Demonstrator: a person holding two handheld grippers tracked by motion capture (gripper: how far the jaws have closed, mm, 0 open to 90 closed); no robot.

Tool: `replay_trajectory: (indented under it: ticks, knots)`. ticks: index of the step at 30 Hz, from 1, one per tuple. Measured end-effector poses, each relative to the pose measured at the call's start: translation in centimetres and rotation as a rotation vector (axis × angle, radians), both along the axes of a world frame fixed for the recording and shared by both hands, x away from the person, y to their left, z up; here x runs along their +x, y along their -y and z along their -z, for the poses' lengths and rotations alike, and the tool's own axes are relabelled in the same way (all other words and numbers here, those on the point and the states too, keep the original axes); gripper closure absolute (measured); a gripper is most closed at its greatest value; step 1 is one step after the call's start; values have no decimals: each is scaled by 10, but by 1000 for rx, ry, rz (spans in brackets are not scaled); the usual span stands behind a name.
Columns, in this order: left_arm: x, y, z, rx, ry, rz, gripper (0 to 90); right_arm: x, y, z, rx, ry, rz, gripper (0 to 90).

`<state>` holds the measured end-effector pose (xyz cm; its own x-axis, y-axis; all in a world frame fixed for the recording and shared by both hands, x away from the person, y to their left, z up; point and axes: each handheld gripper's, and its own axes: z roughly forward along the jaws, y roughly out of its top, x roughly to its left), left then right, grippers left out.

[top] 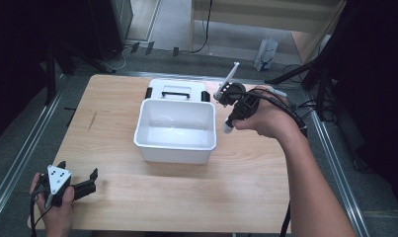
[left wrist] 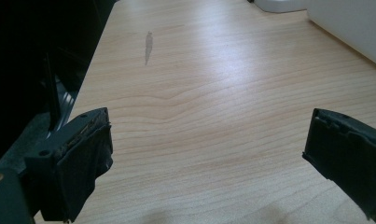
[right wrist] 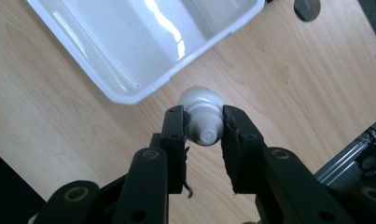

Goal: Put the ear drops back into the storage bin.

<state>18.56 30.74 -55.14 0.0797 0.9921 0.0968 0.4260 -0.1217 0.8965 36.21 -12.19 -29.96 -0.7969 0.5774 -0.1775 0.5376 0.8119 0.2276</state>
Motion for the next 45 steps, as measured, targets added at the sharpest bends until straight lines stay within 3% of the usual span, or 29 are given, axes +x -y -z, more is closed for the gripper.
replay_trajectory:
  ticks: [7, 20, 29, 34, 45]
  knots:
    - [0, 0, 0, -3, 1, -1, 15, 1, -24, -4, -3, 8, -45, 721]
    - [0, 0, 0, 2, -2, 0, 15, 12, -48, 23, -28, 8, -106, 721]
    - [0, 0, 0, 1, 0, 0, 15, 17, -50, 45, -66, 22, -182, 721]
    - [0, 1, 0, 0, 1, -1, 15, 18, -50, 58, -92, 39, -259, 720]
    - [0, 0, 0, -2, 0, 1, 15, 22, -49, 86, -101, 20, -289, 719]
